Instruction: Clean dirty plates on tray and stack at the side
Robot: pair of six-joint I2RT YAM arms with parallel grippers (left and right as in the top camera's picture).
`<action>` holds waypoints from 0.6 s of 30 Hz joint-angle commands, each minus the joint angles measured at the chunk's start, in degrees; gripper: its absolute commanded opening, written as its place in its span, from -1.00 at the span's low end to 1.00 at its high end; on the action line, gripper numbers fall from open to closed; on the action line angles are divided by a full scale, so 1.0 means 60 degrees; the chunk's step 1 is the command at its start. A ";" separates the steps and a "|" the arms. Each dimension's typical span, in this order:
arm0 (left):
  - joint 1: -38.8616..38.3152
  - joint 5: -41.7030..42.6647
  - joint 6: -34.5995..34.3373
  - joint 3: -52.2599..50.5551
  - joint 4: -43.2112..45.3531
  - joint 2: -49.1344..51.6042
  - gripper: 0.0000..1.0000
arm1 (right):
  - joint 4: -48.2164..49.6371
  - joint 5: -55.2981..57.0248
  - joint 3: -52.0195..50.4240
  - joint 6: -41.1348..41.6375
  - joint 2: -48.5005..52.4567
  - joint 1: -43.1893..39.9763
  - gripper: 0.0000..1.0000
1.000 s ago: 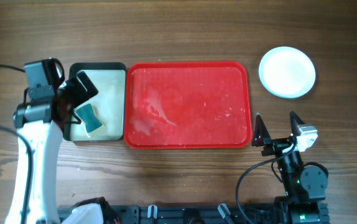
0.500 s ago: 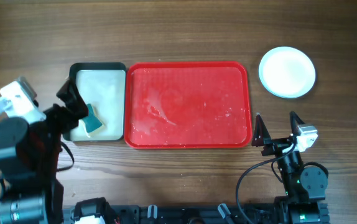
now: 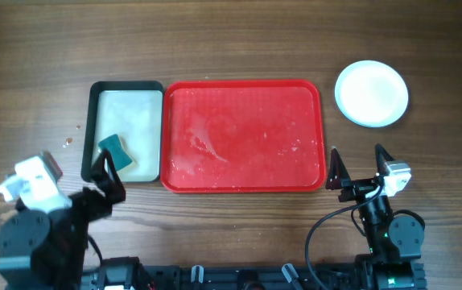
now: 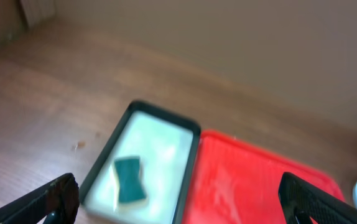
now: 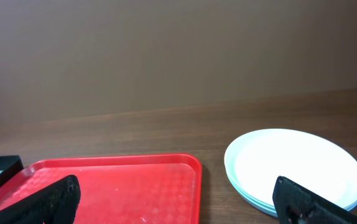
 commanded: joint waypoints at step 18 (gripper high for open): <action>-0.1239 0.0022 0.0189 -0.1545 -0.1424 -0.4484 1.00 | 0.0040 -0.0149 -0.0011 0.0073 -0.0058 -0.0055 0.99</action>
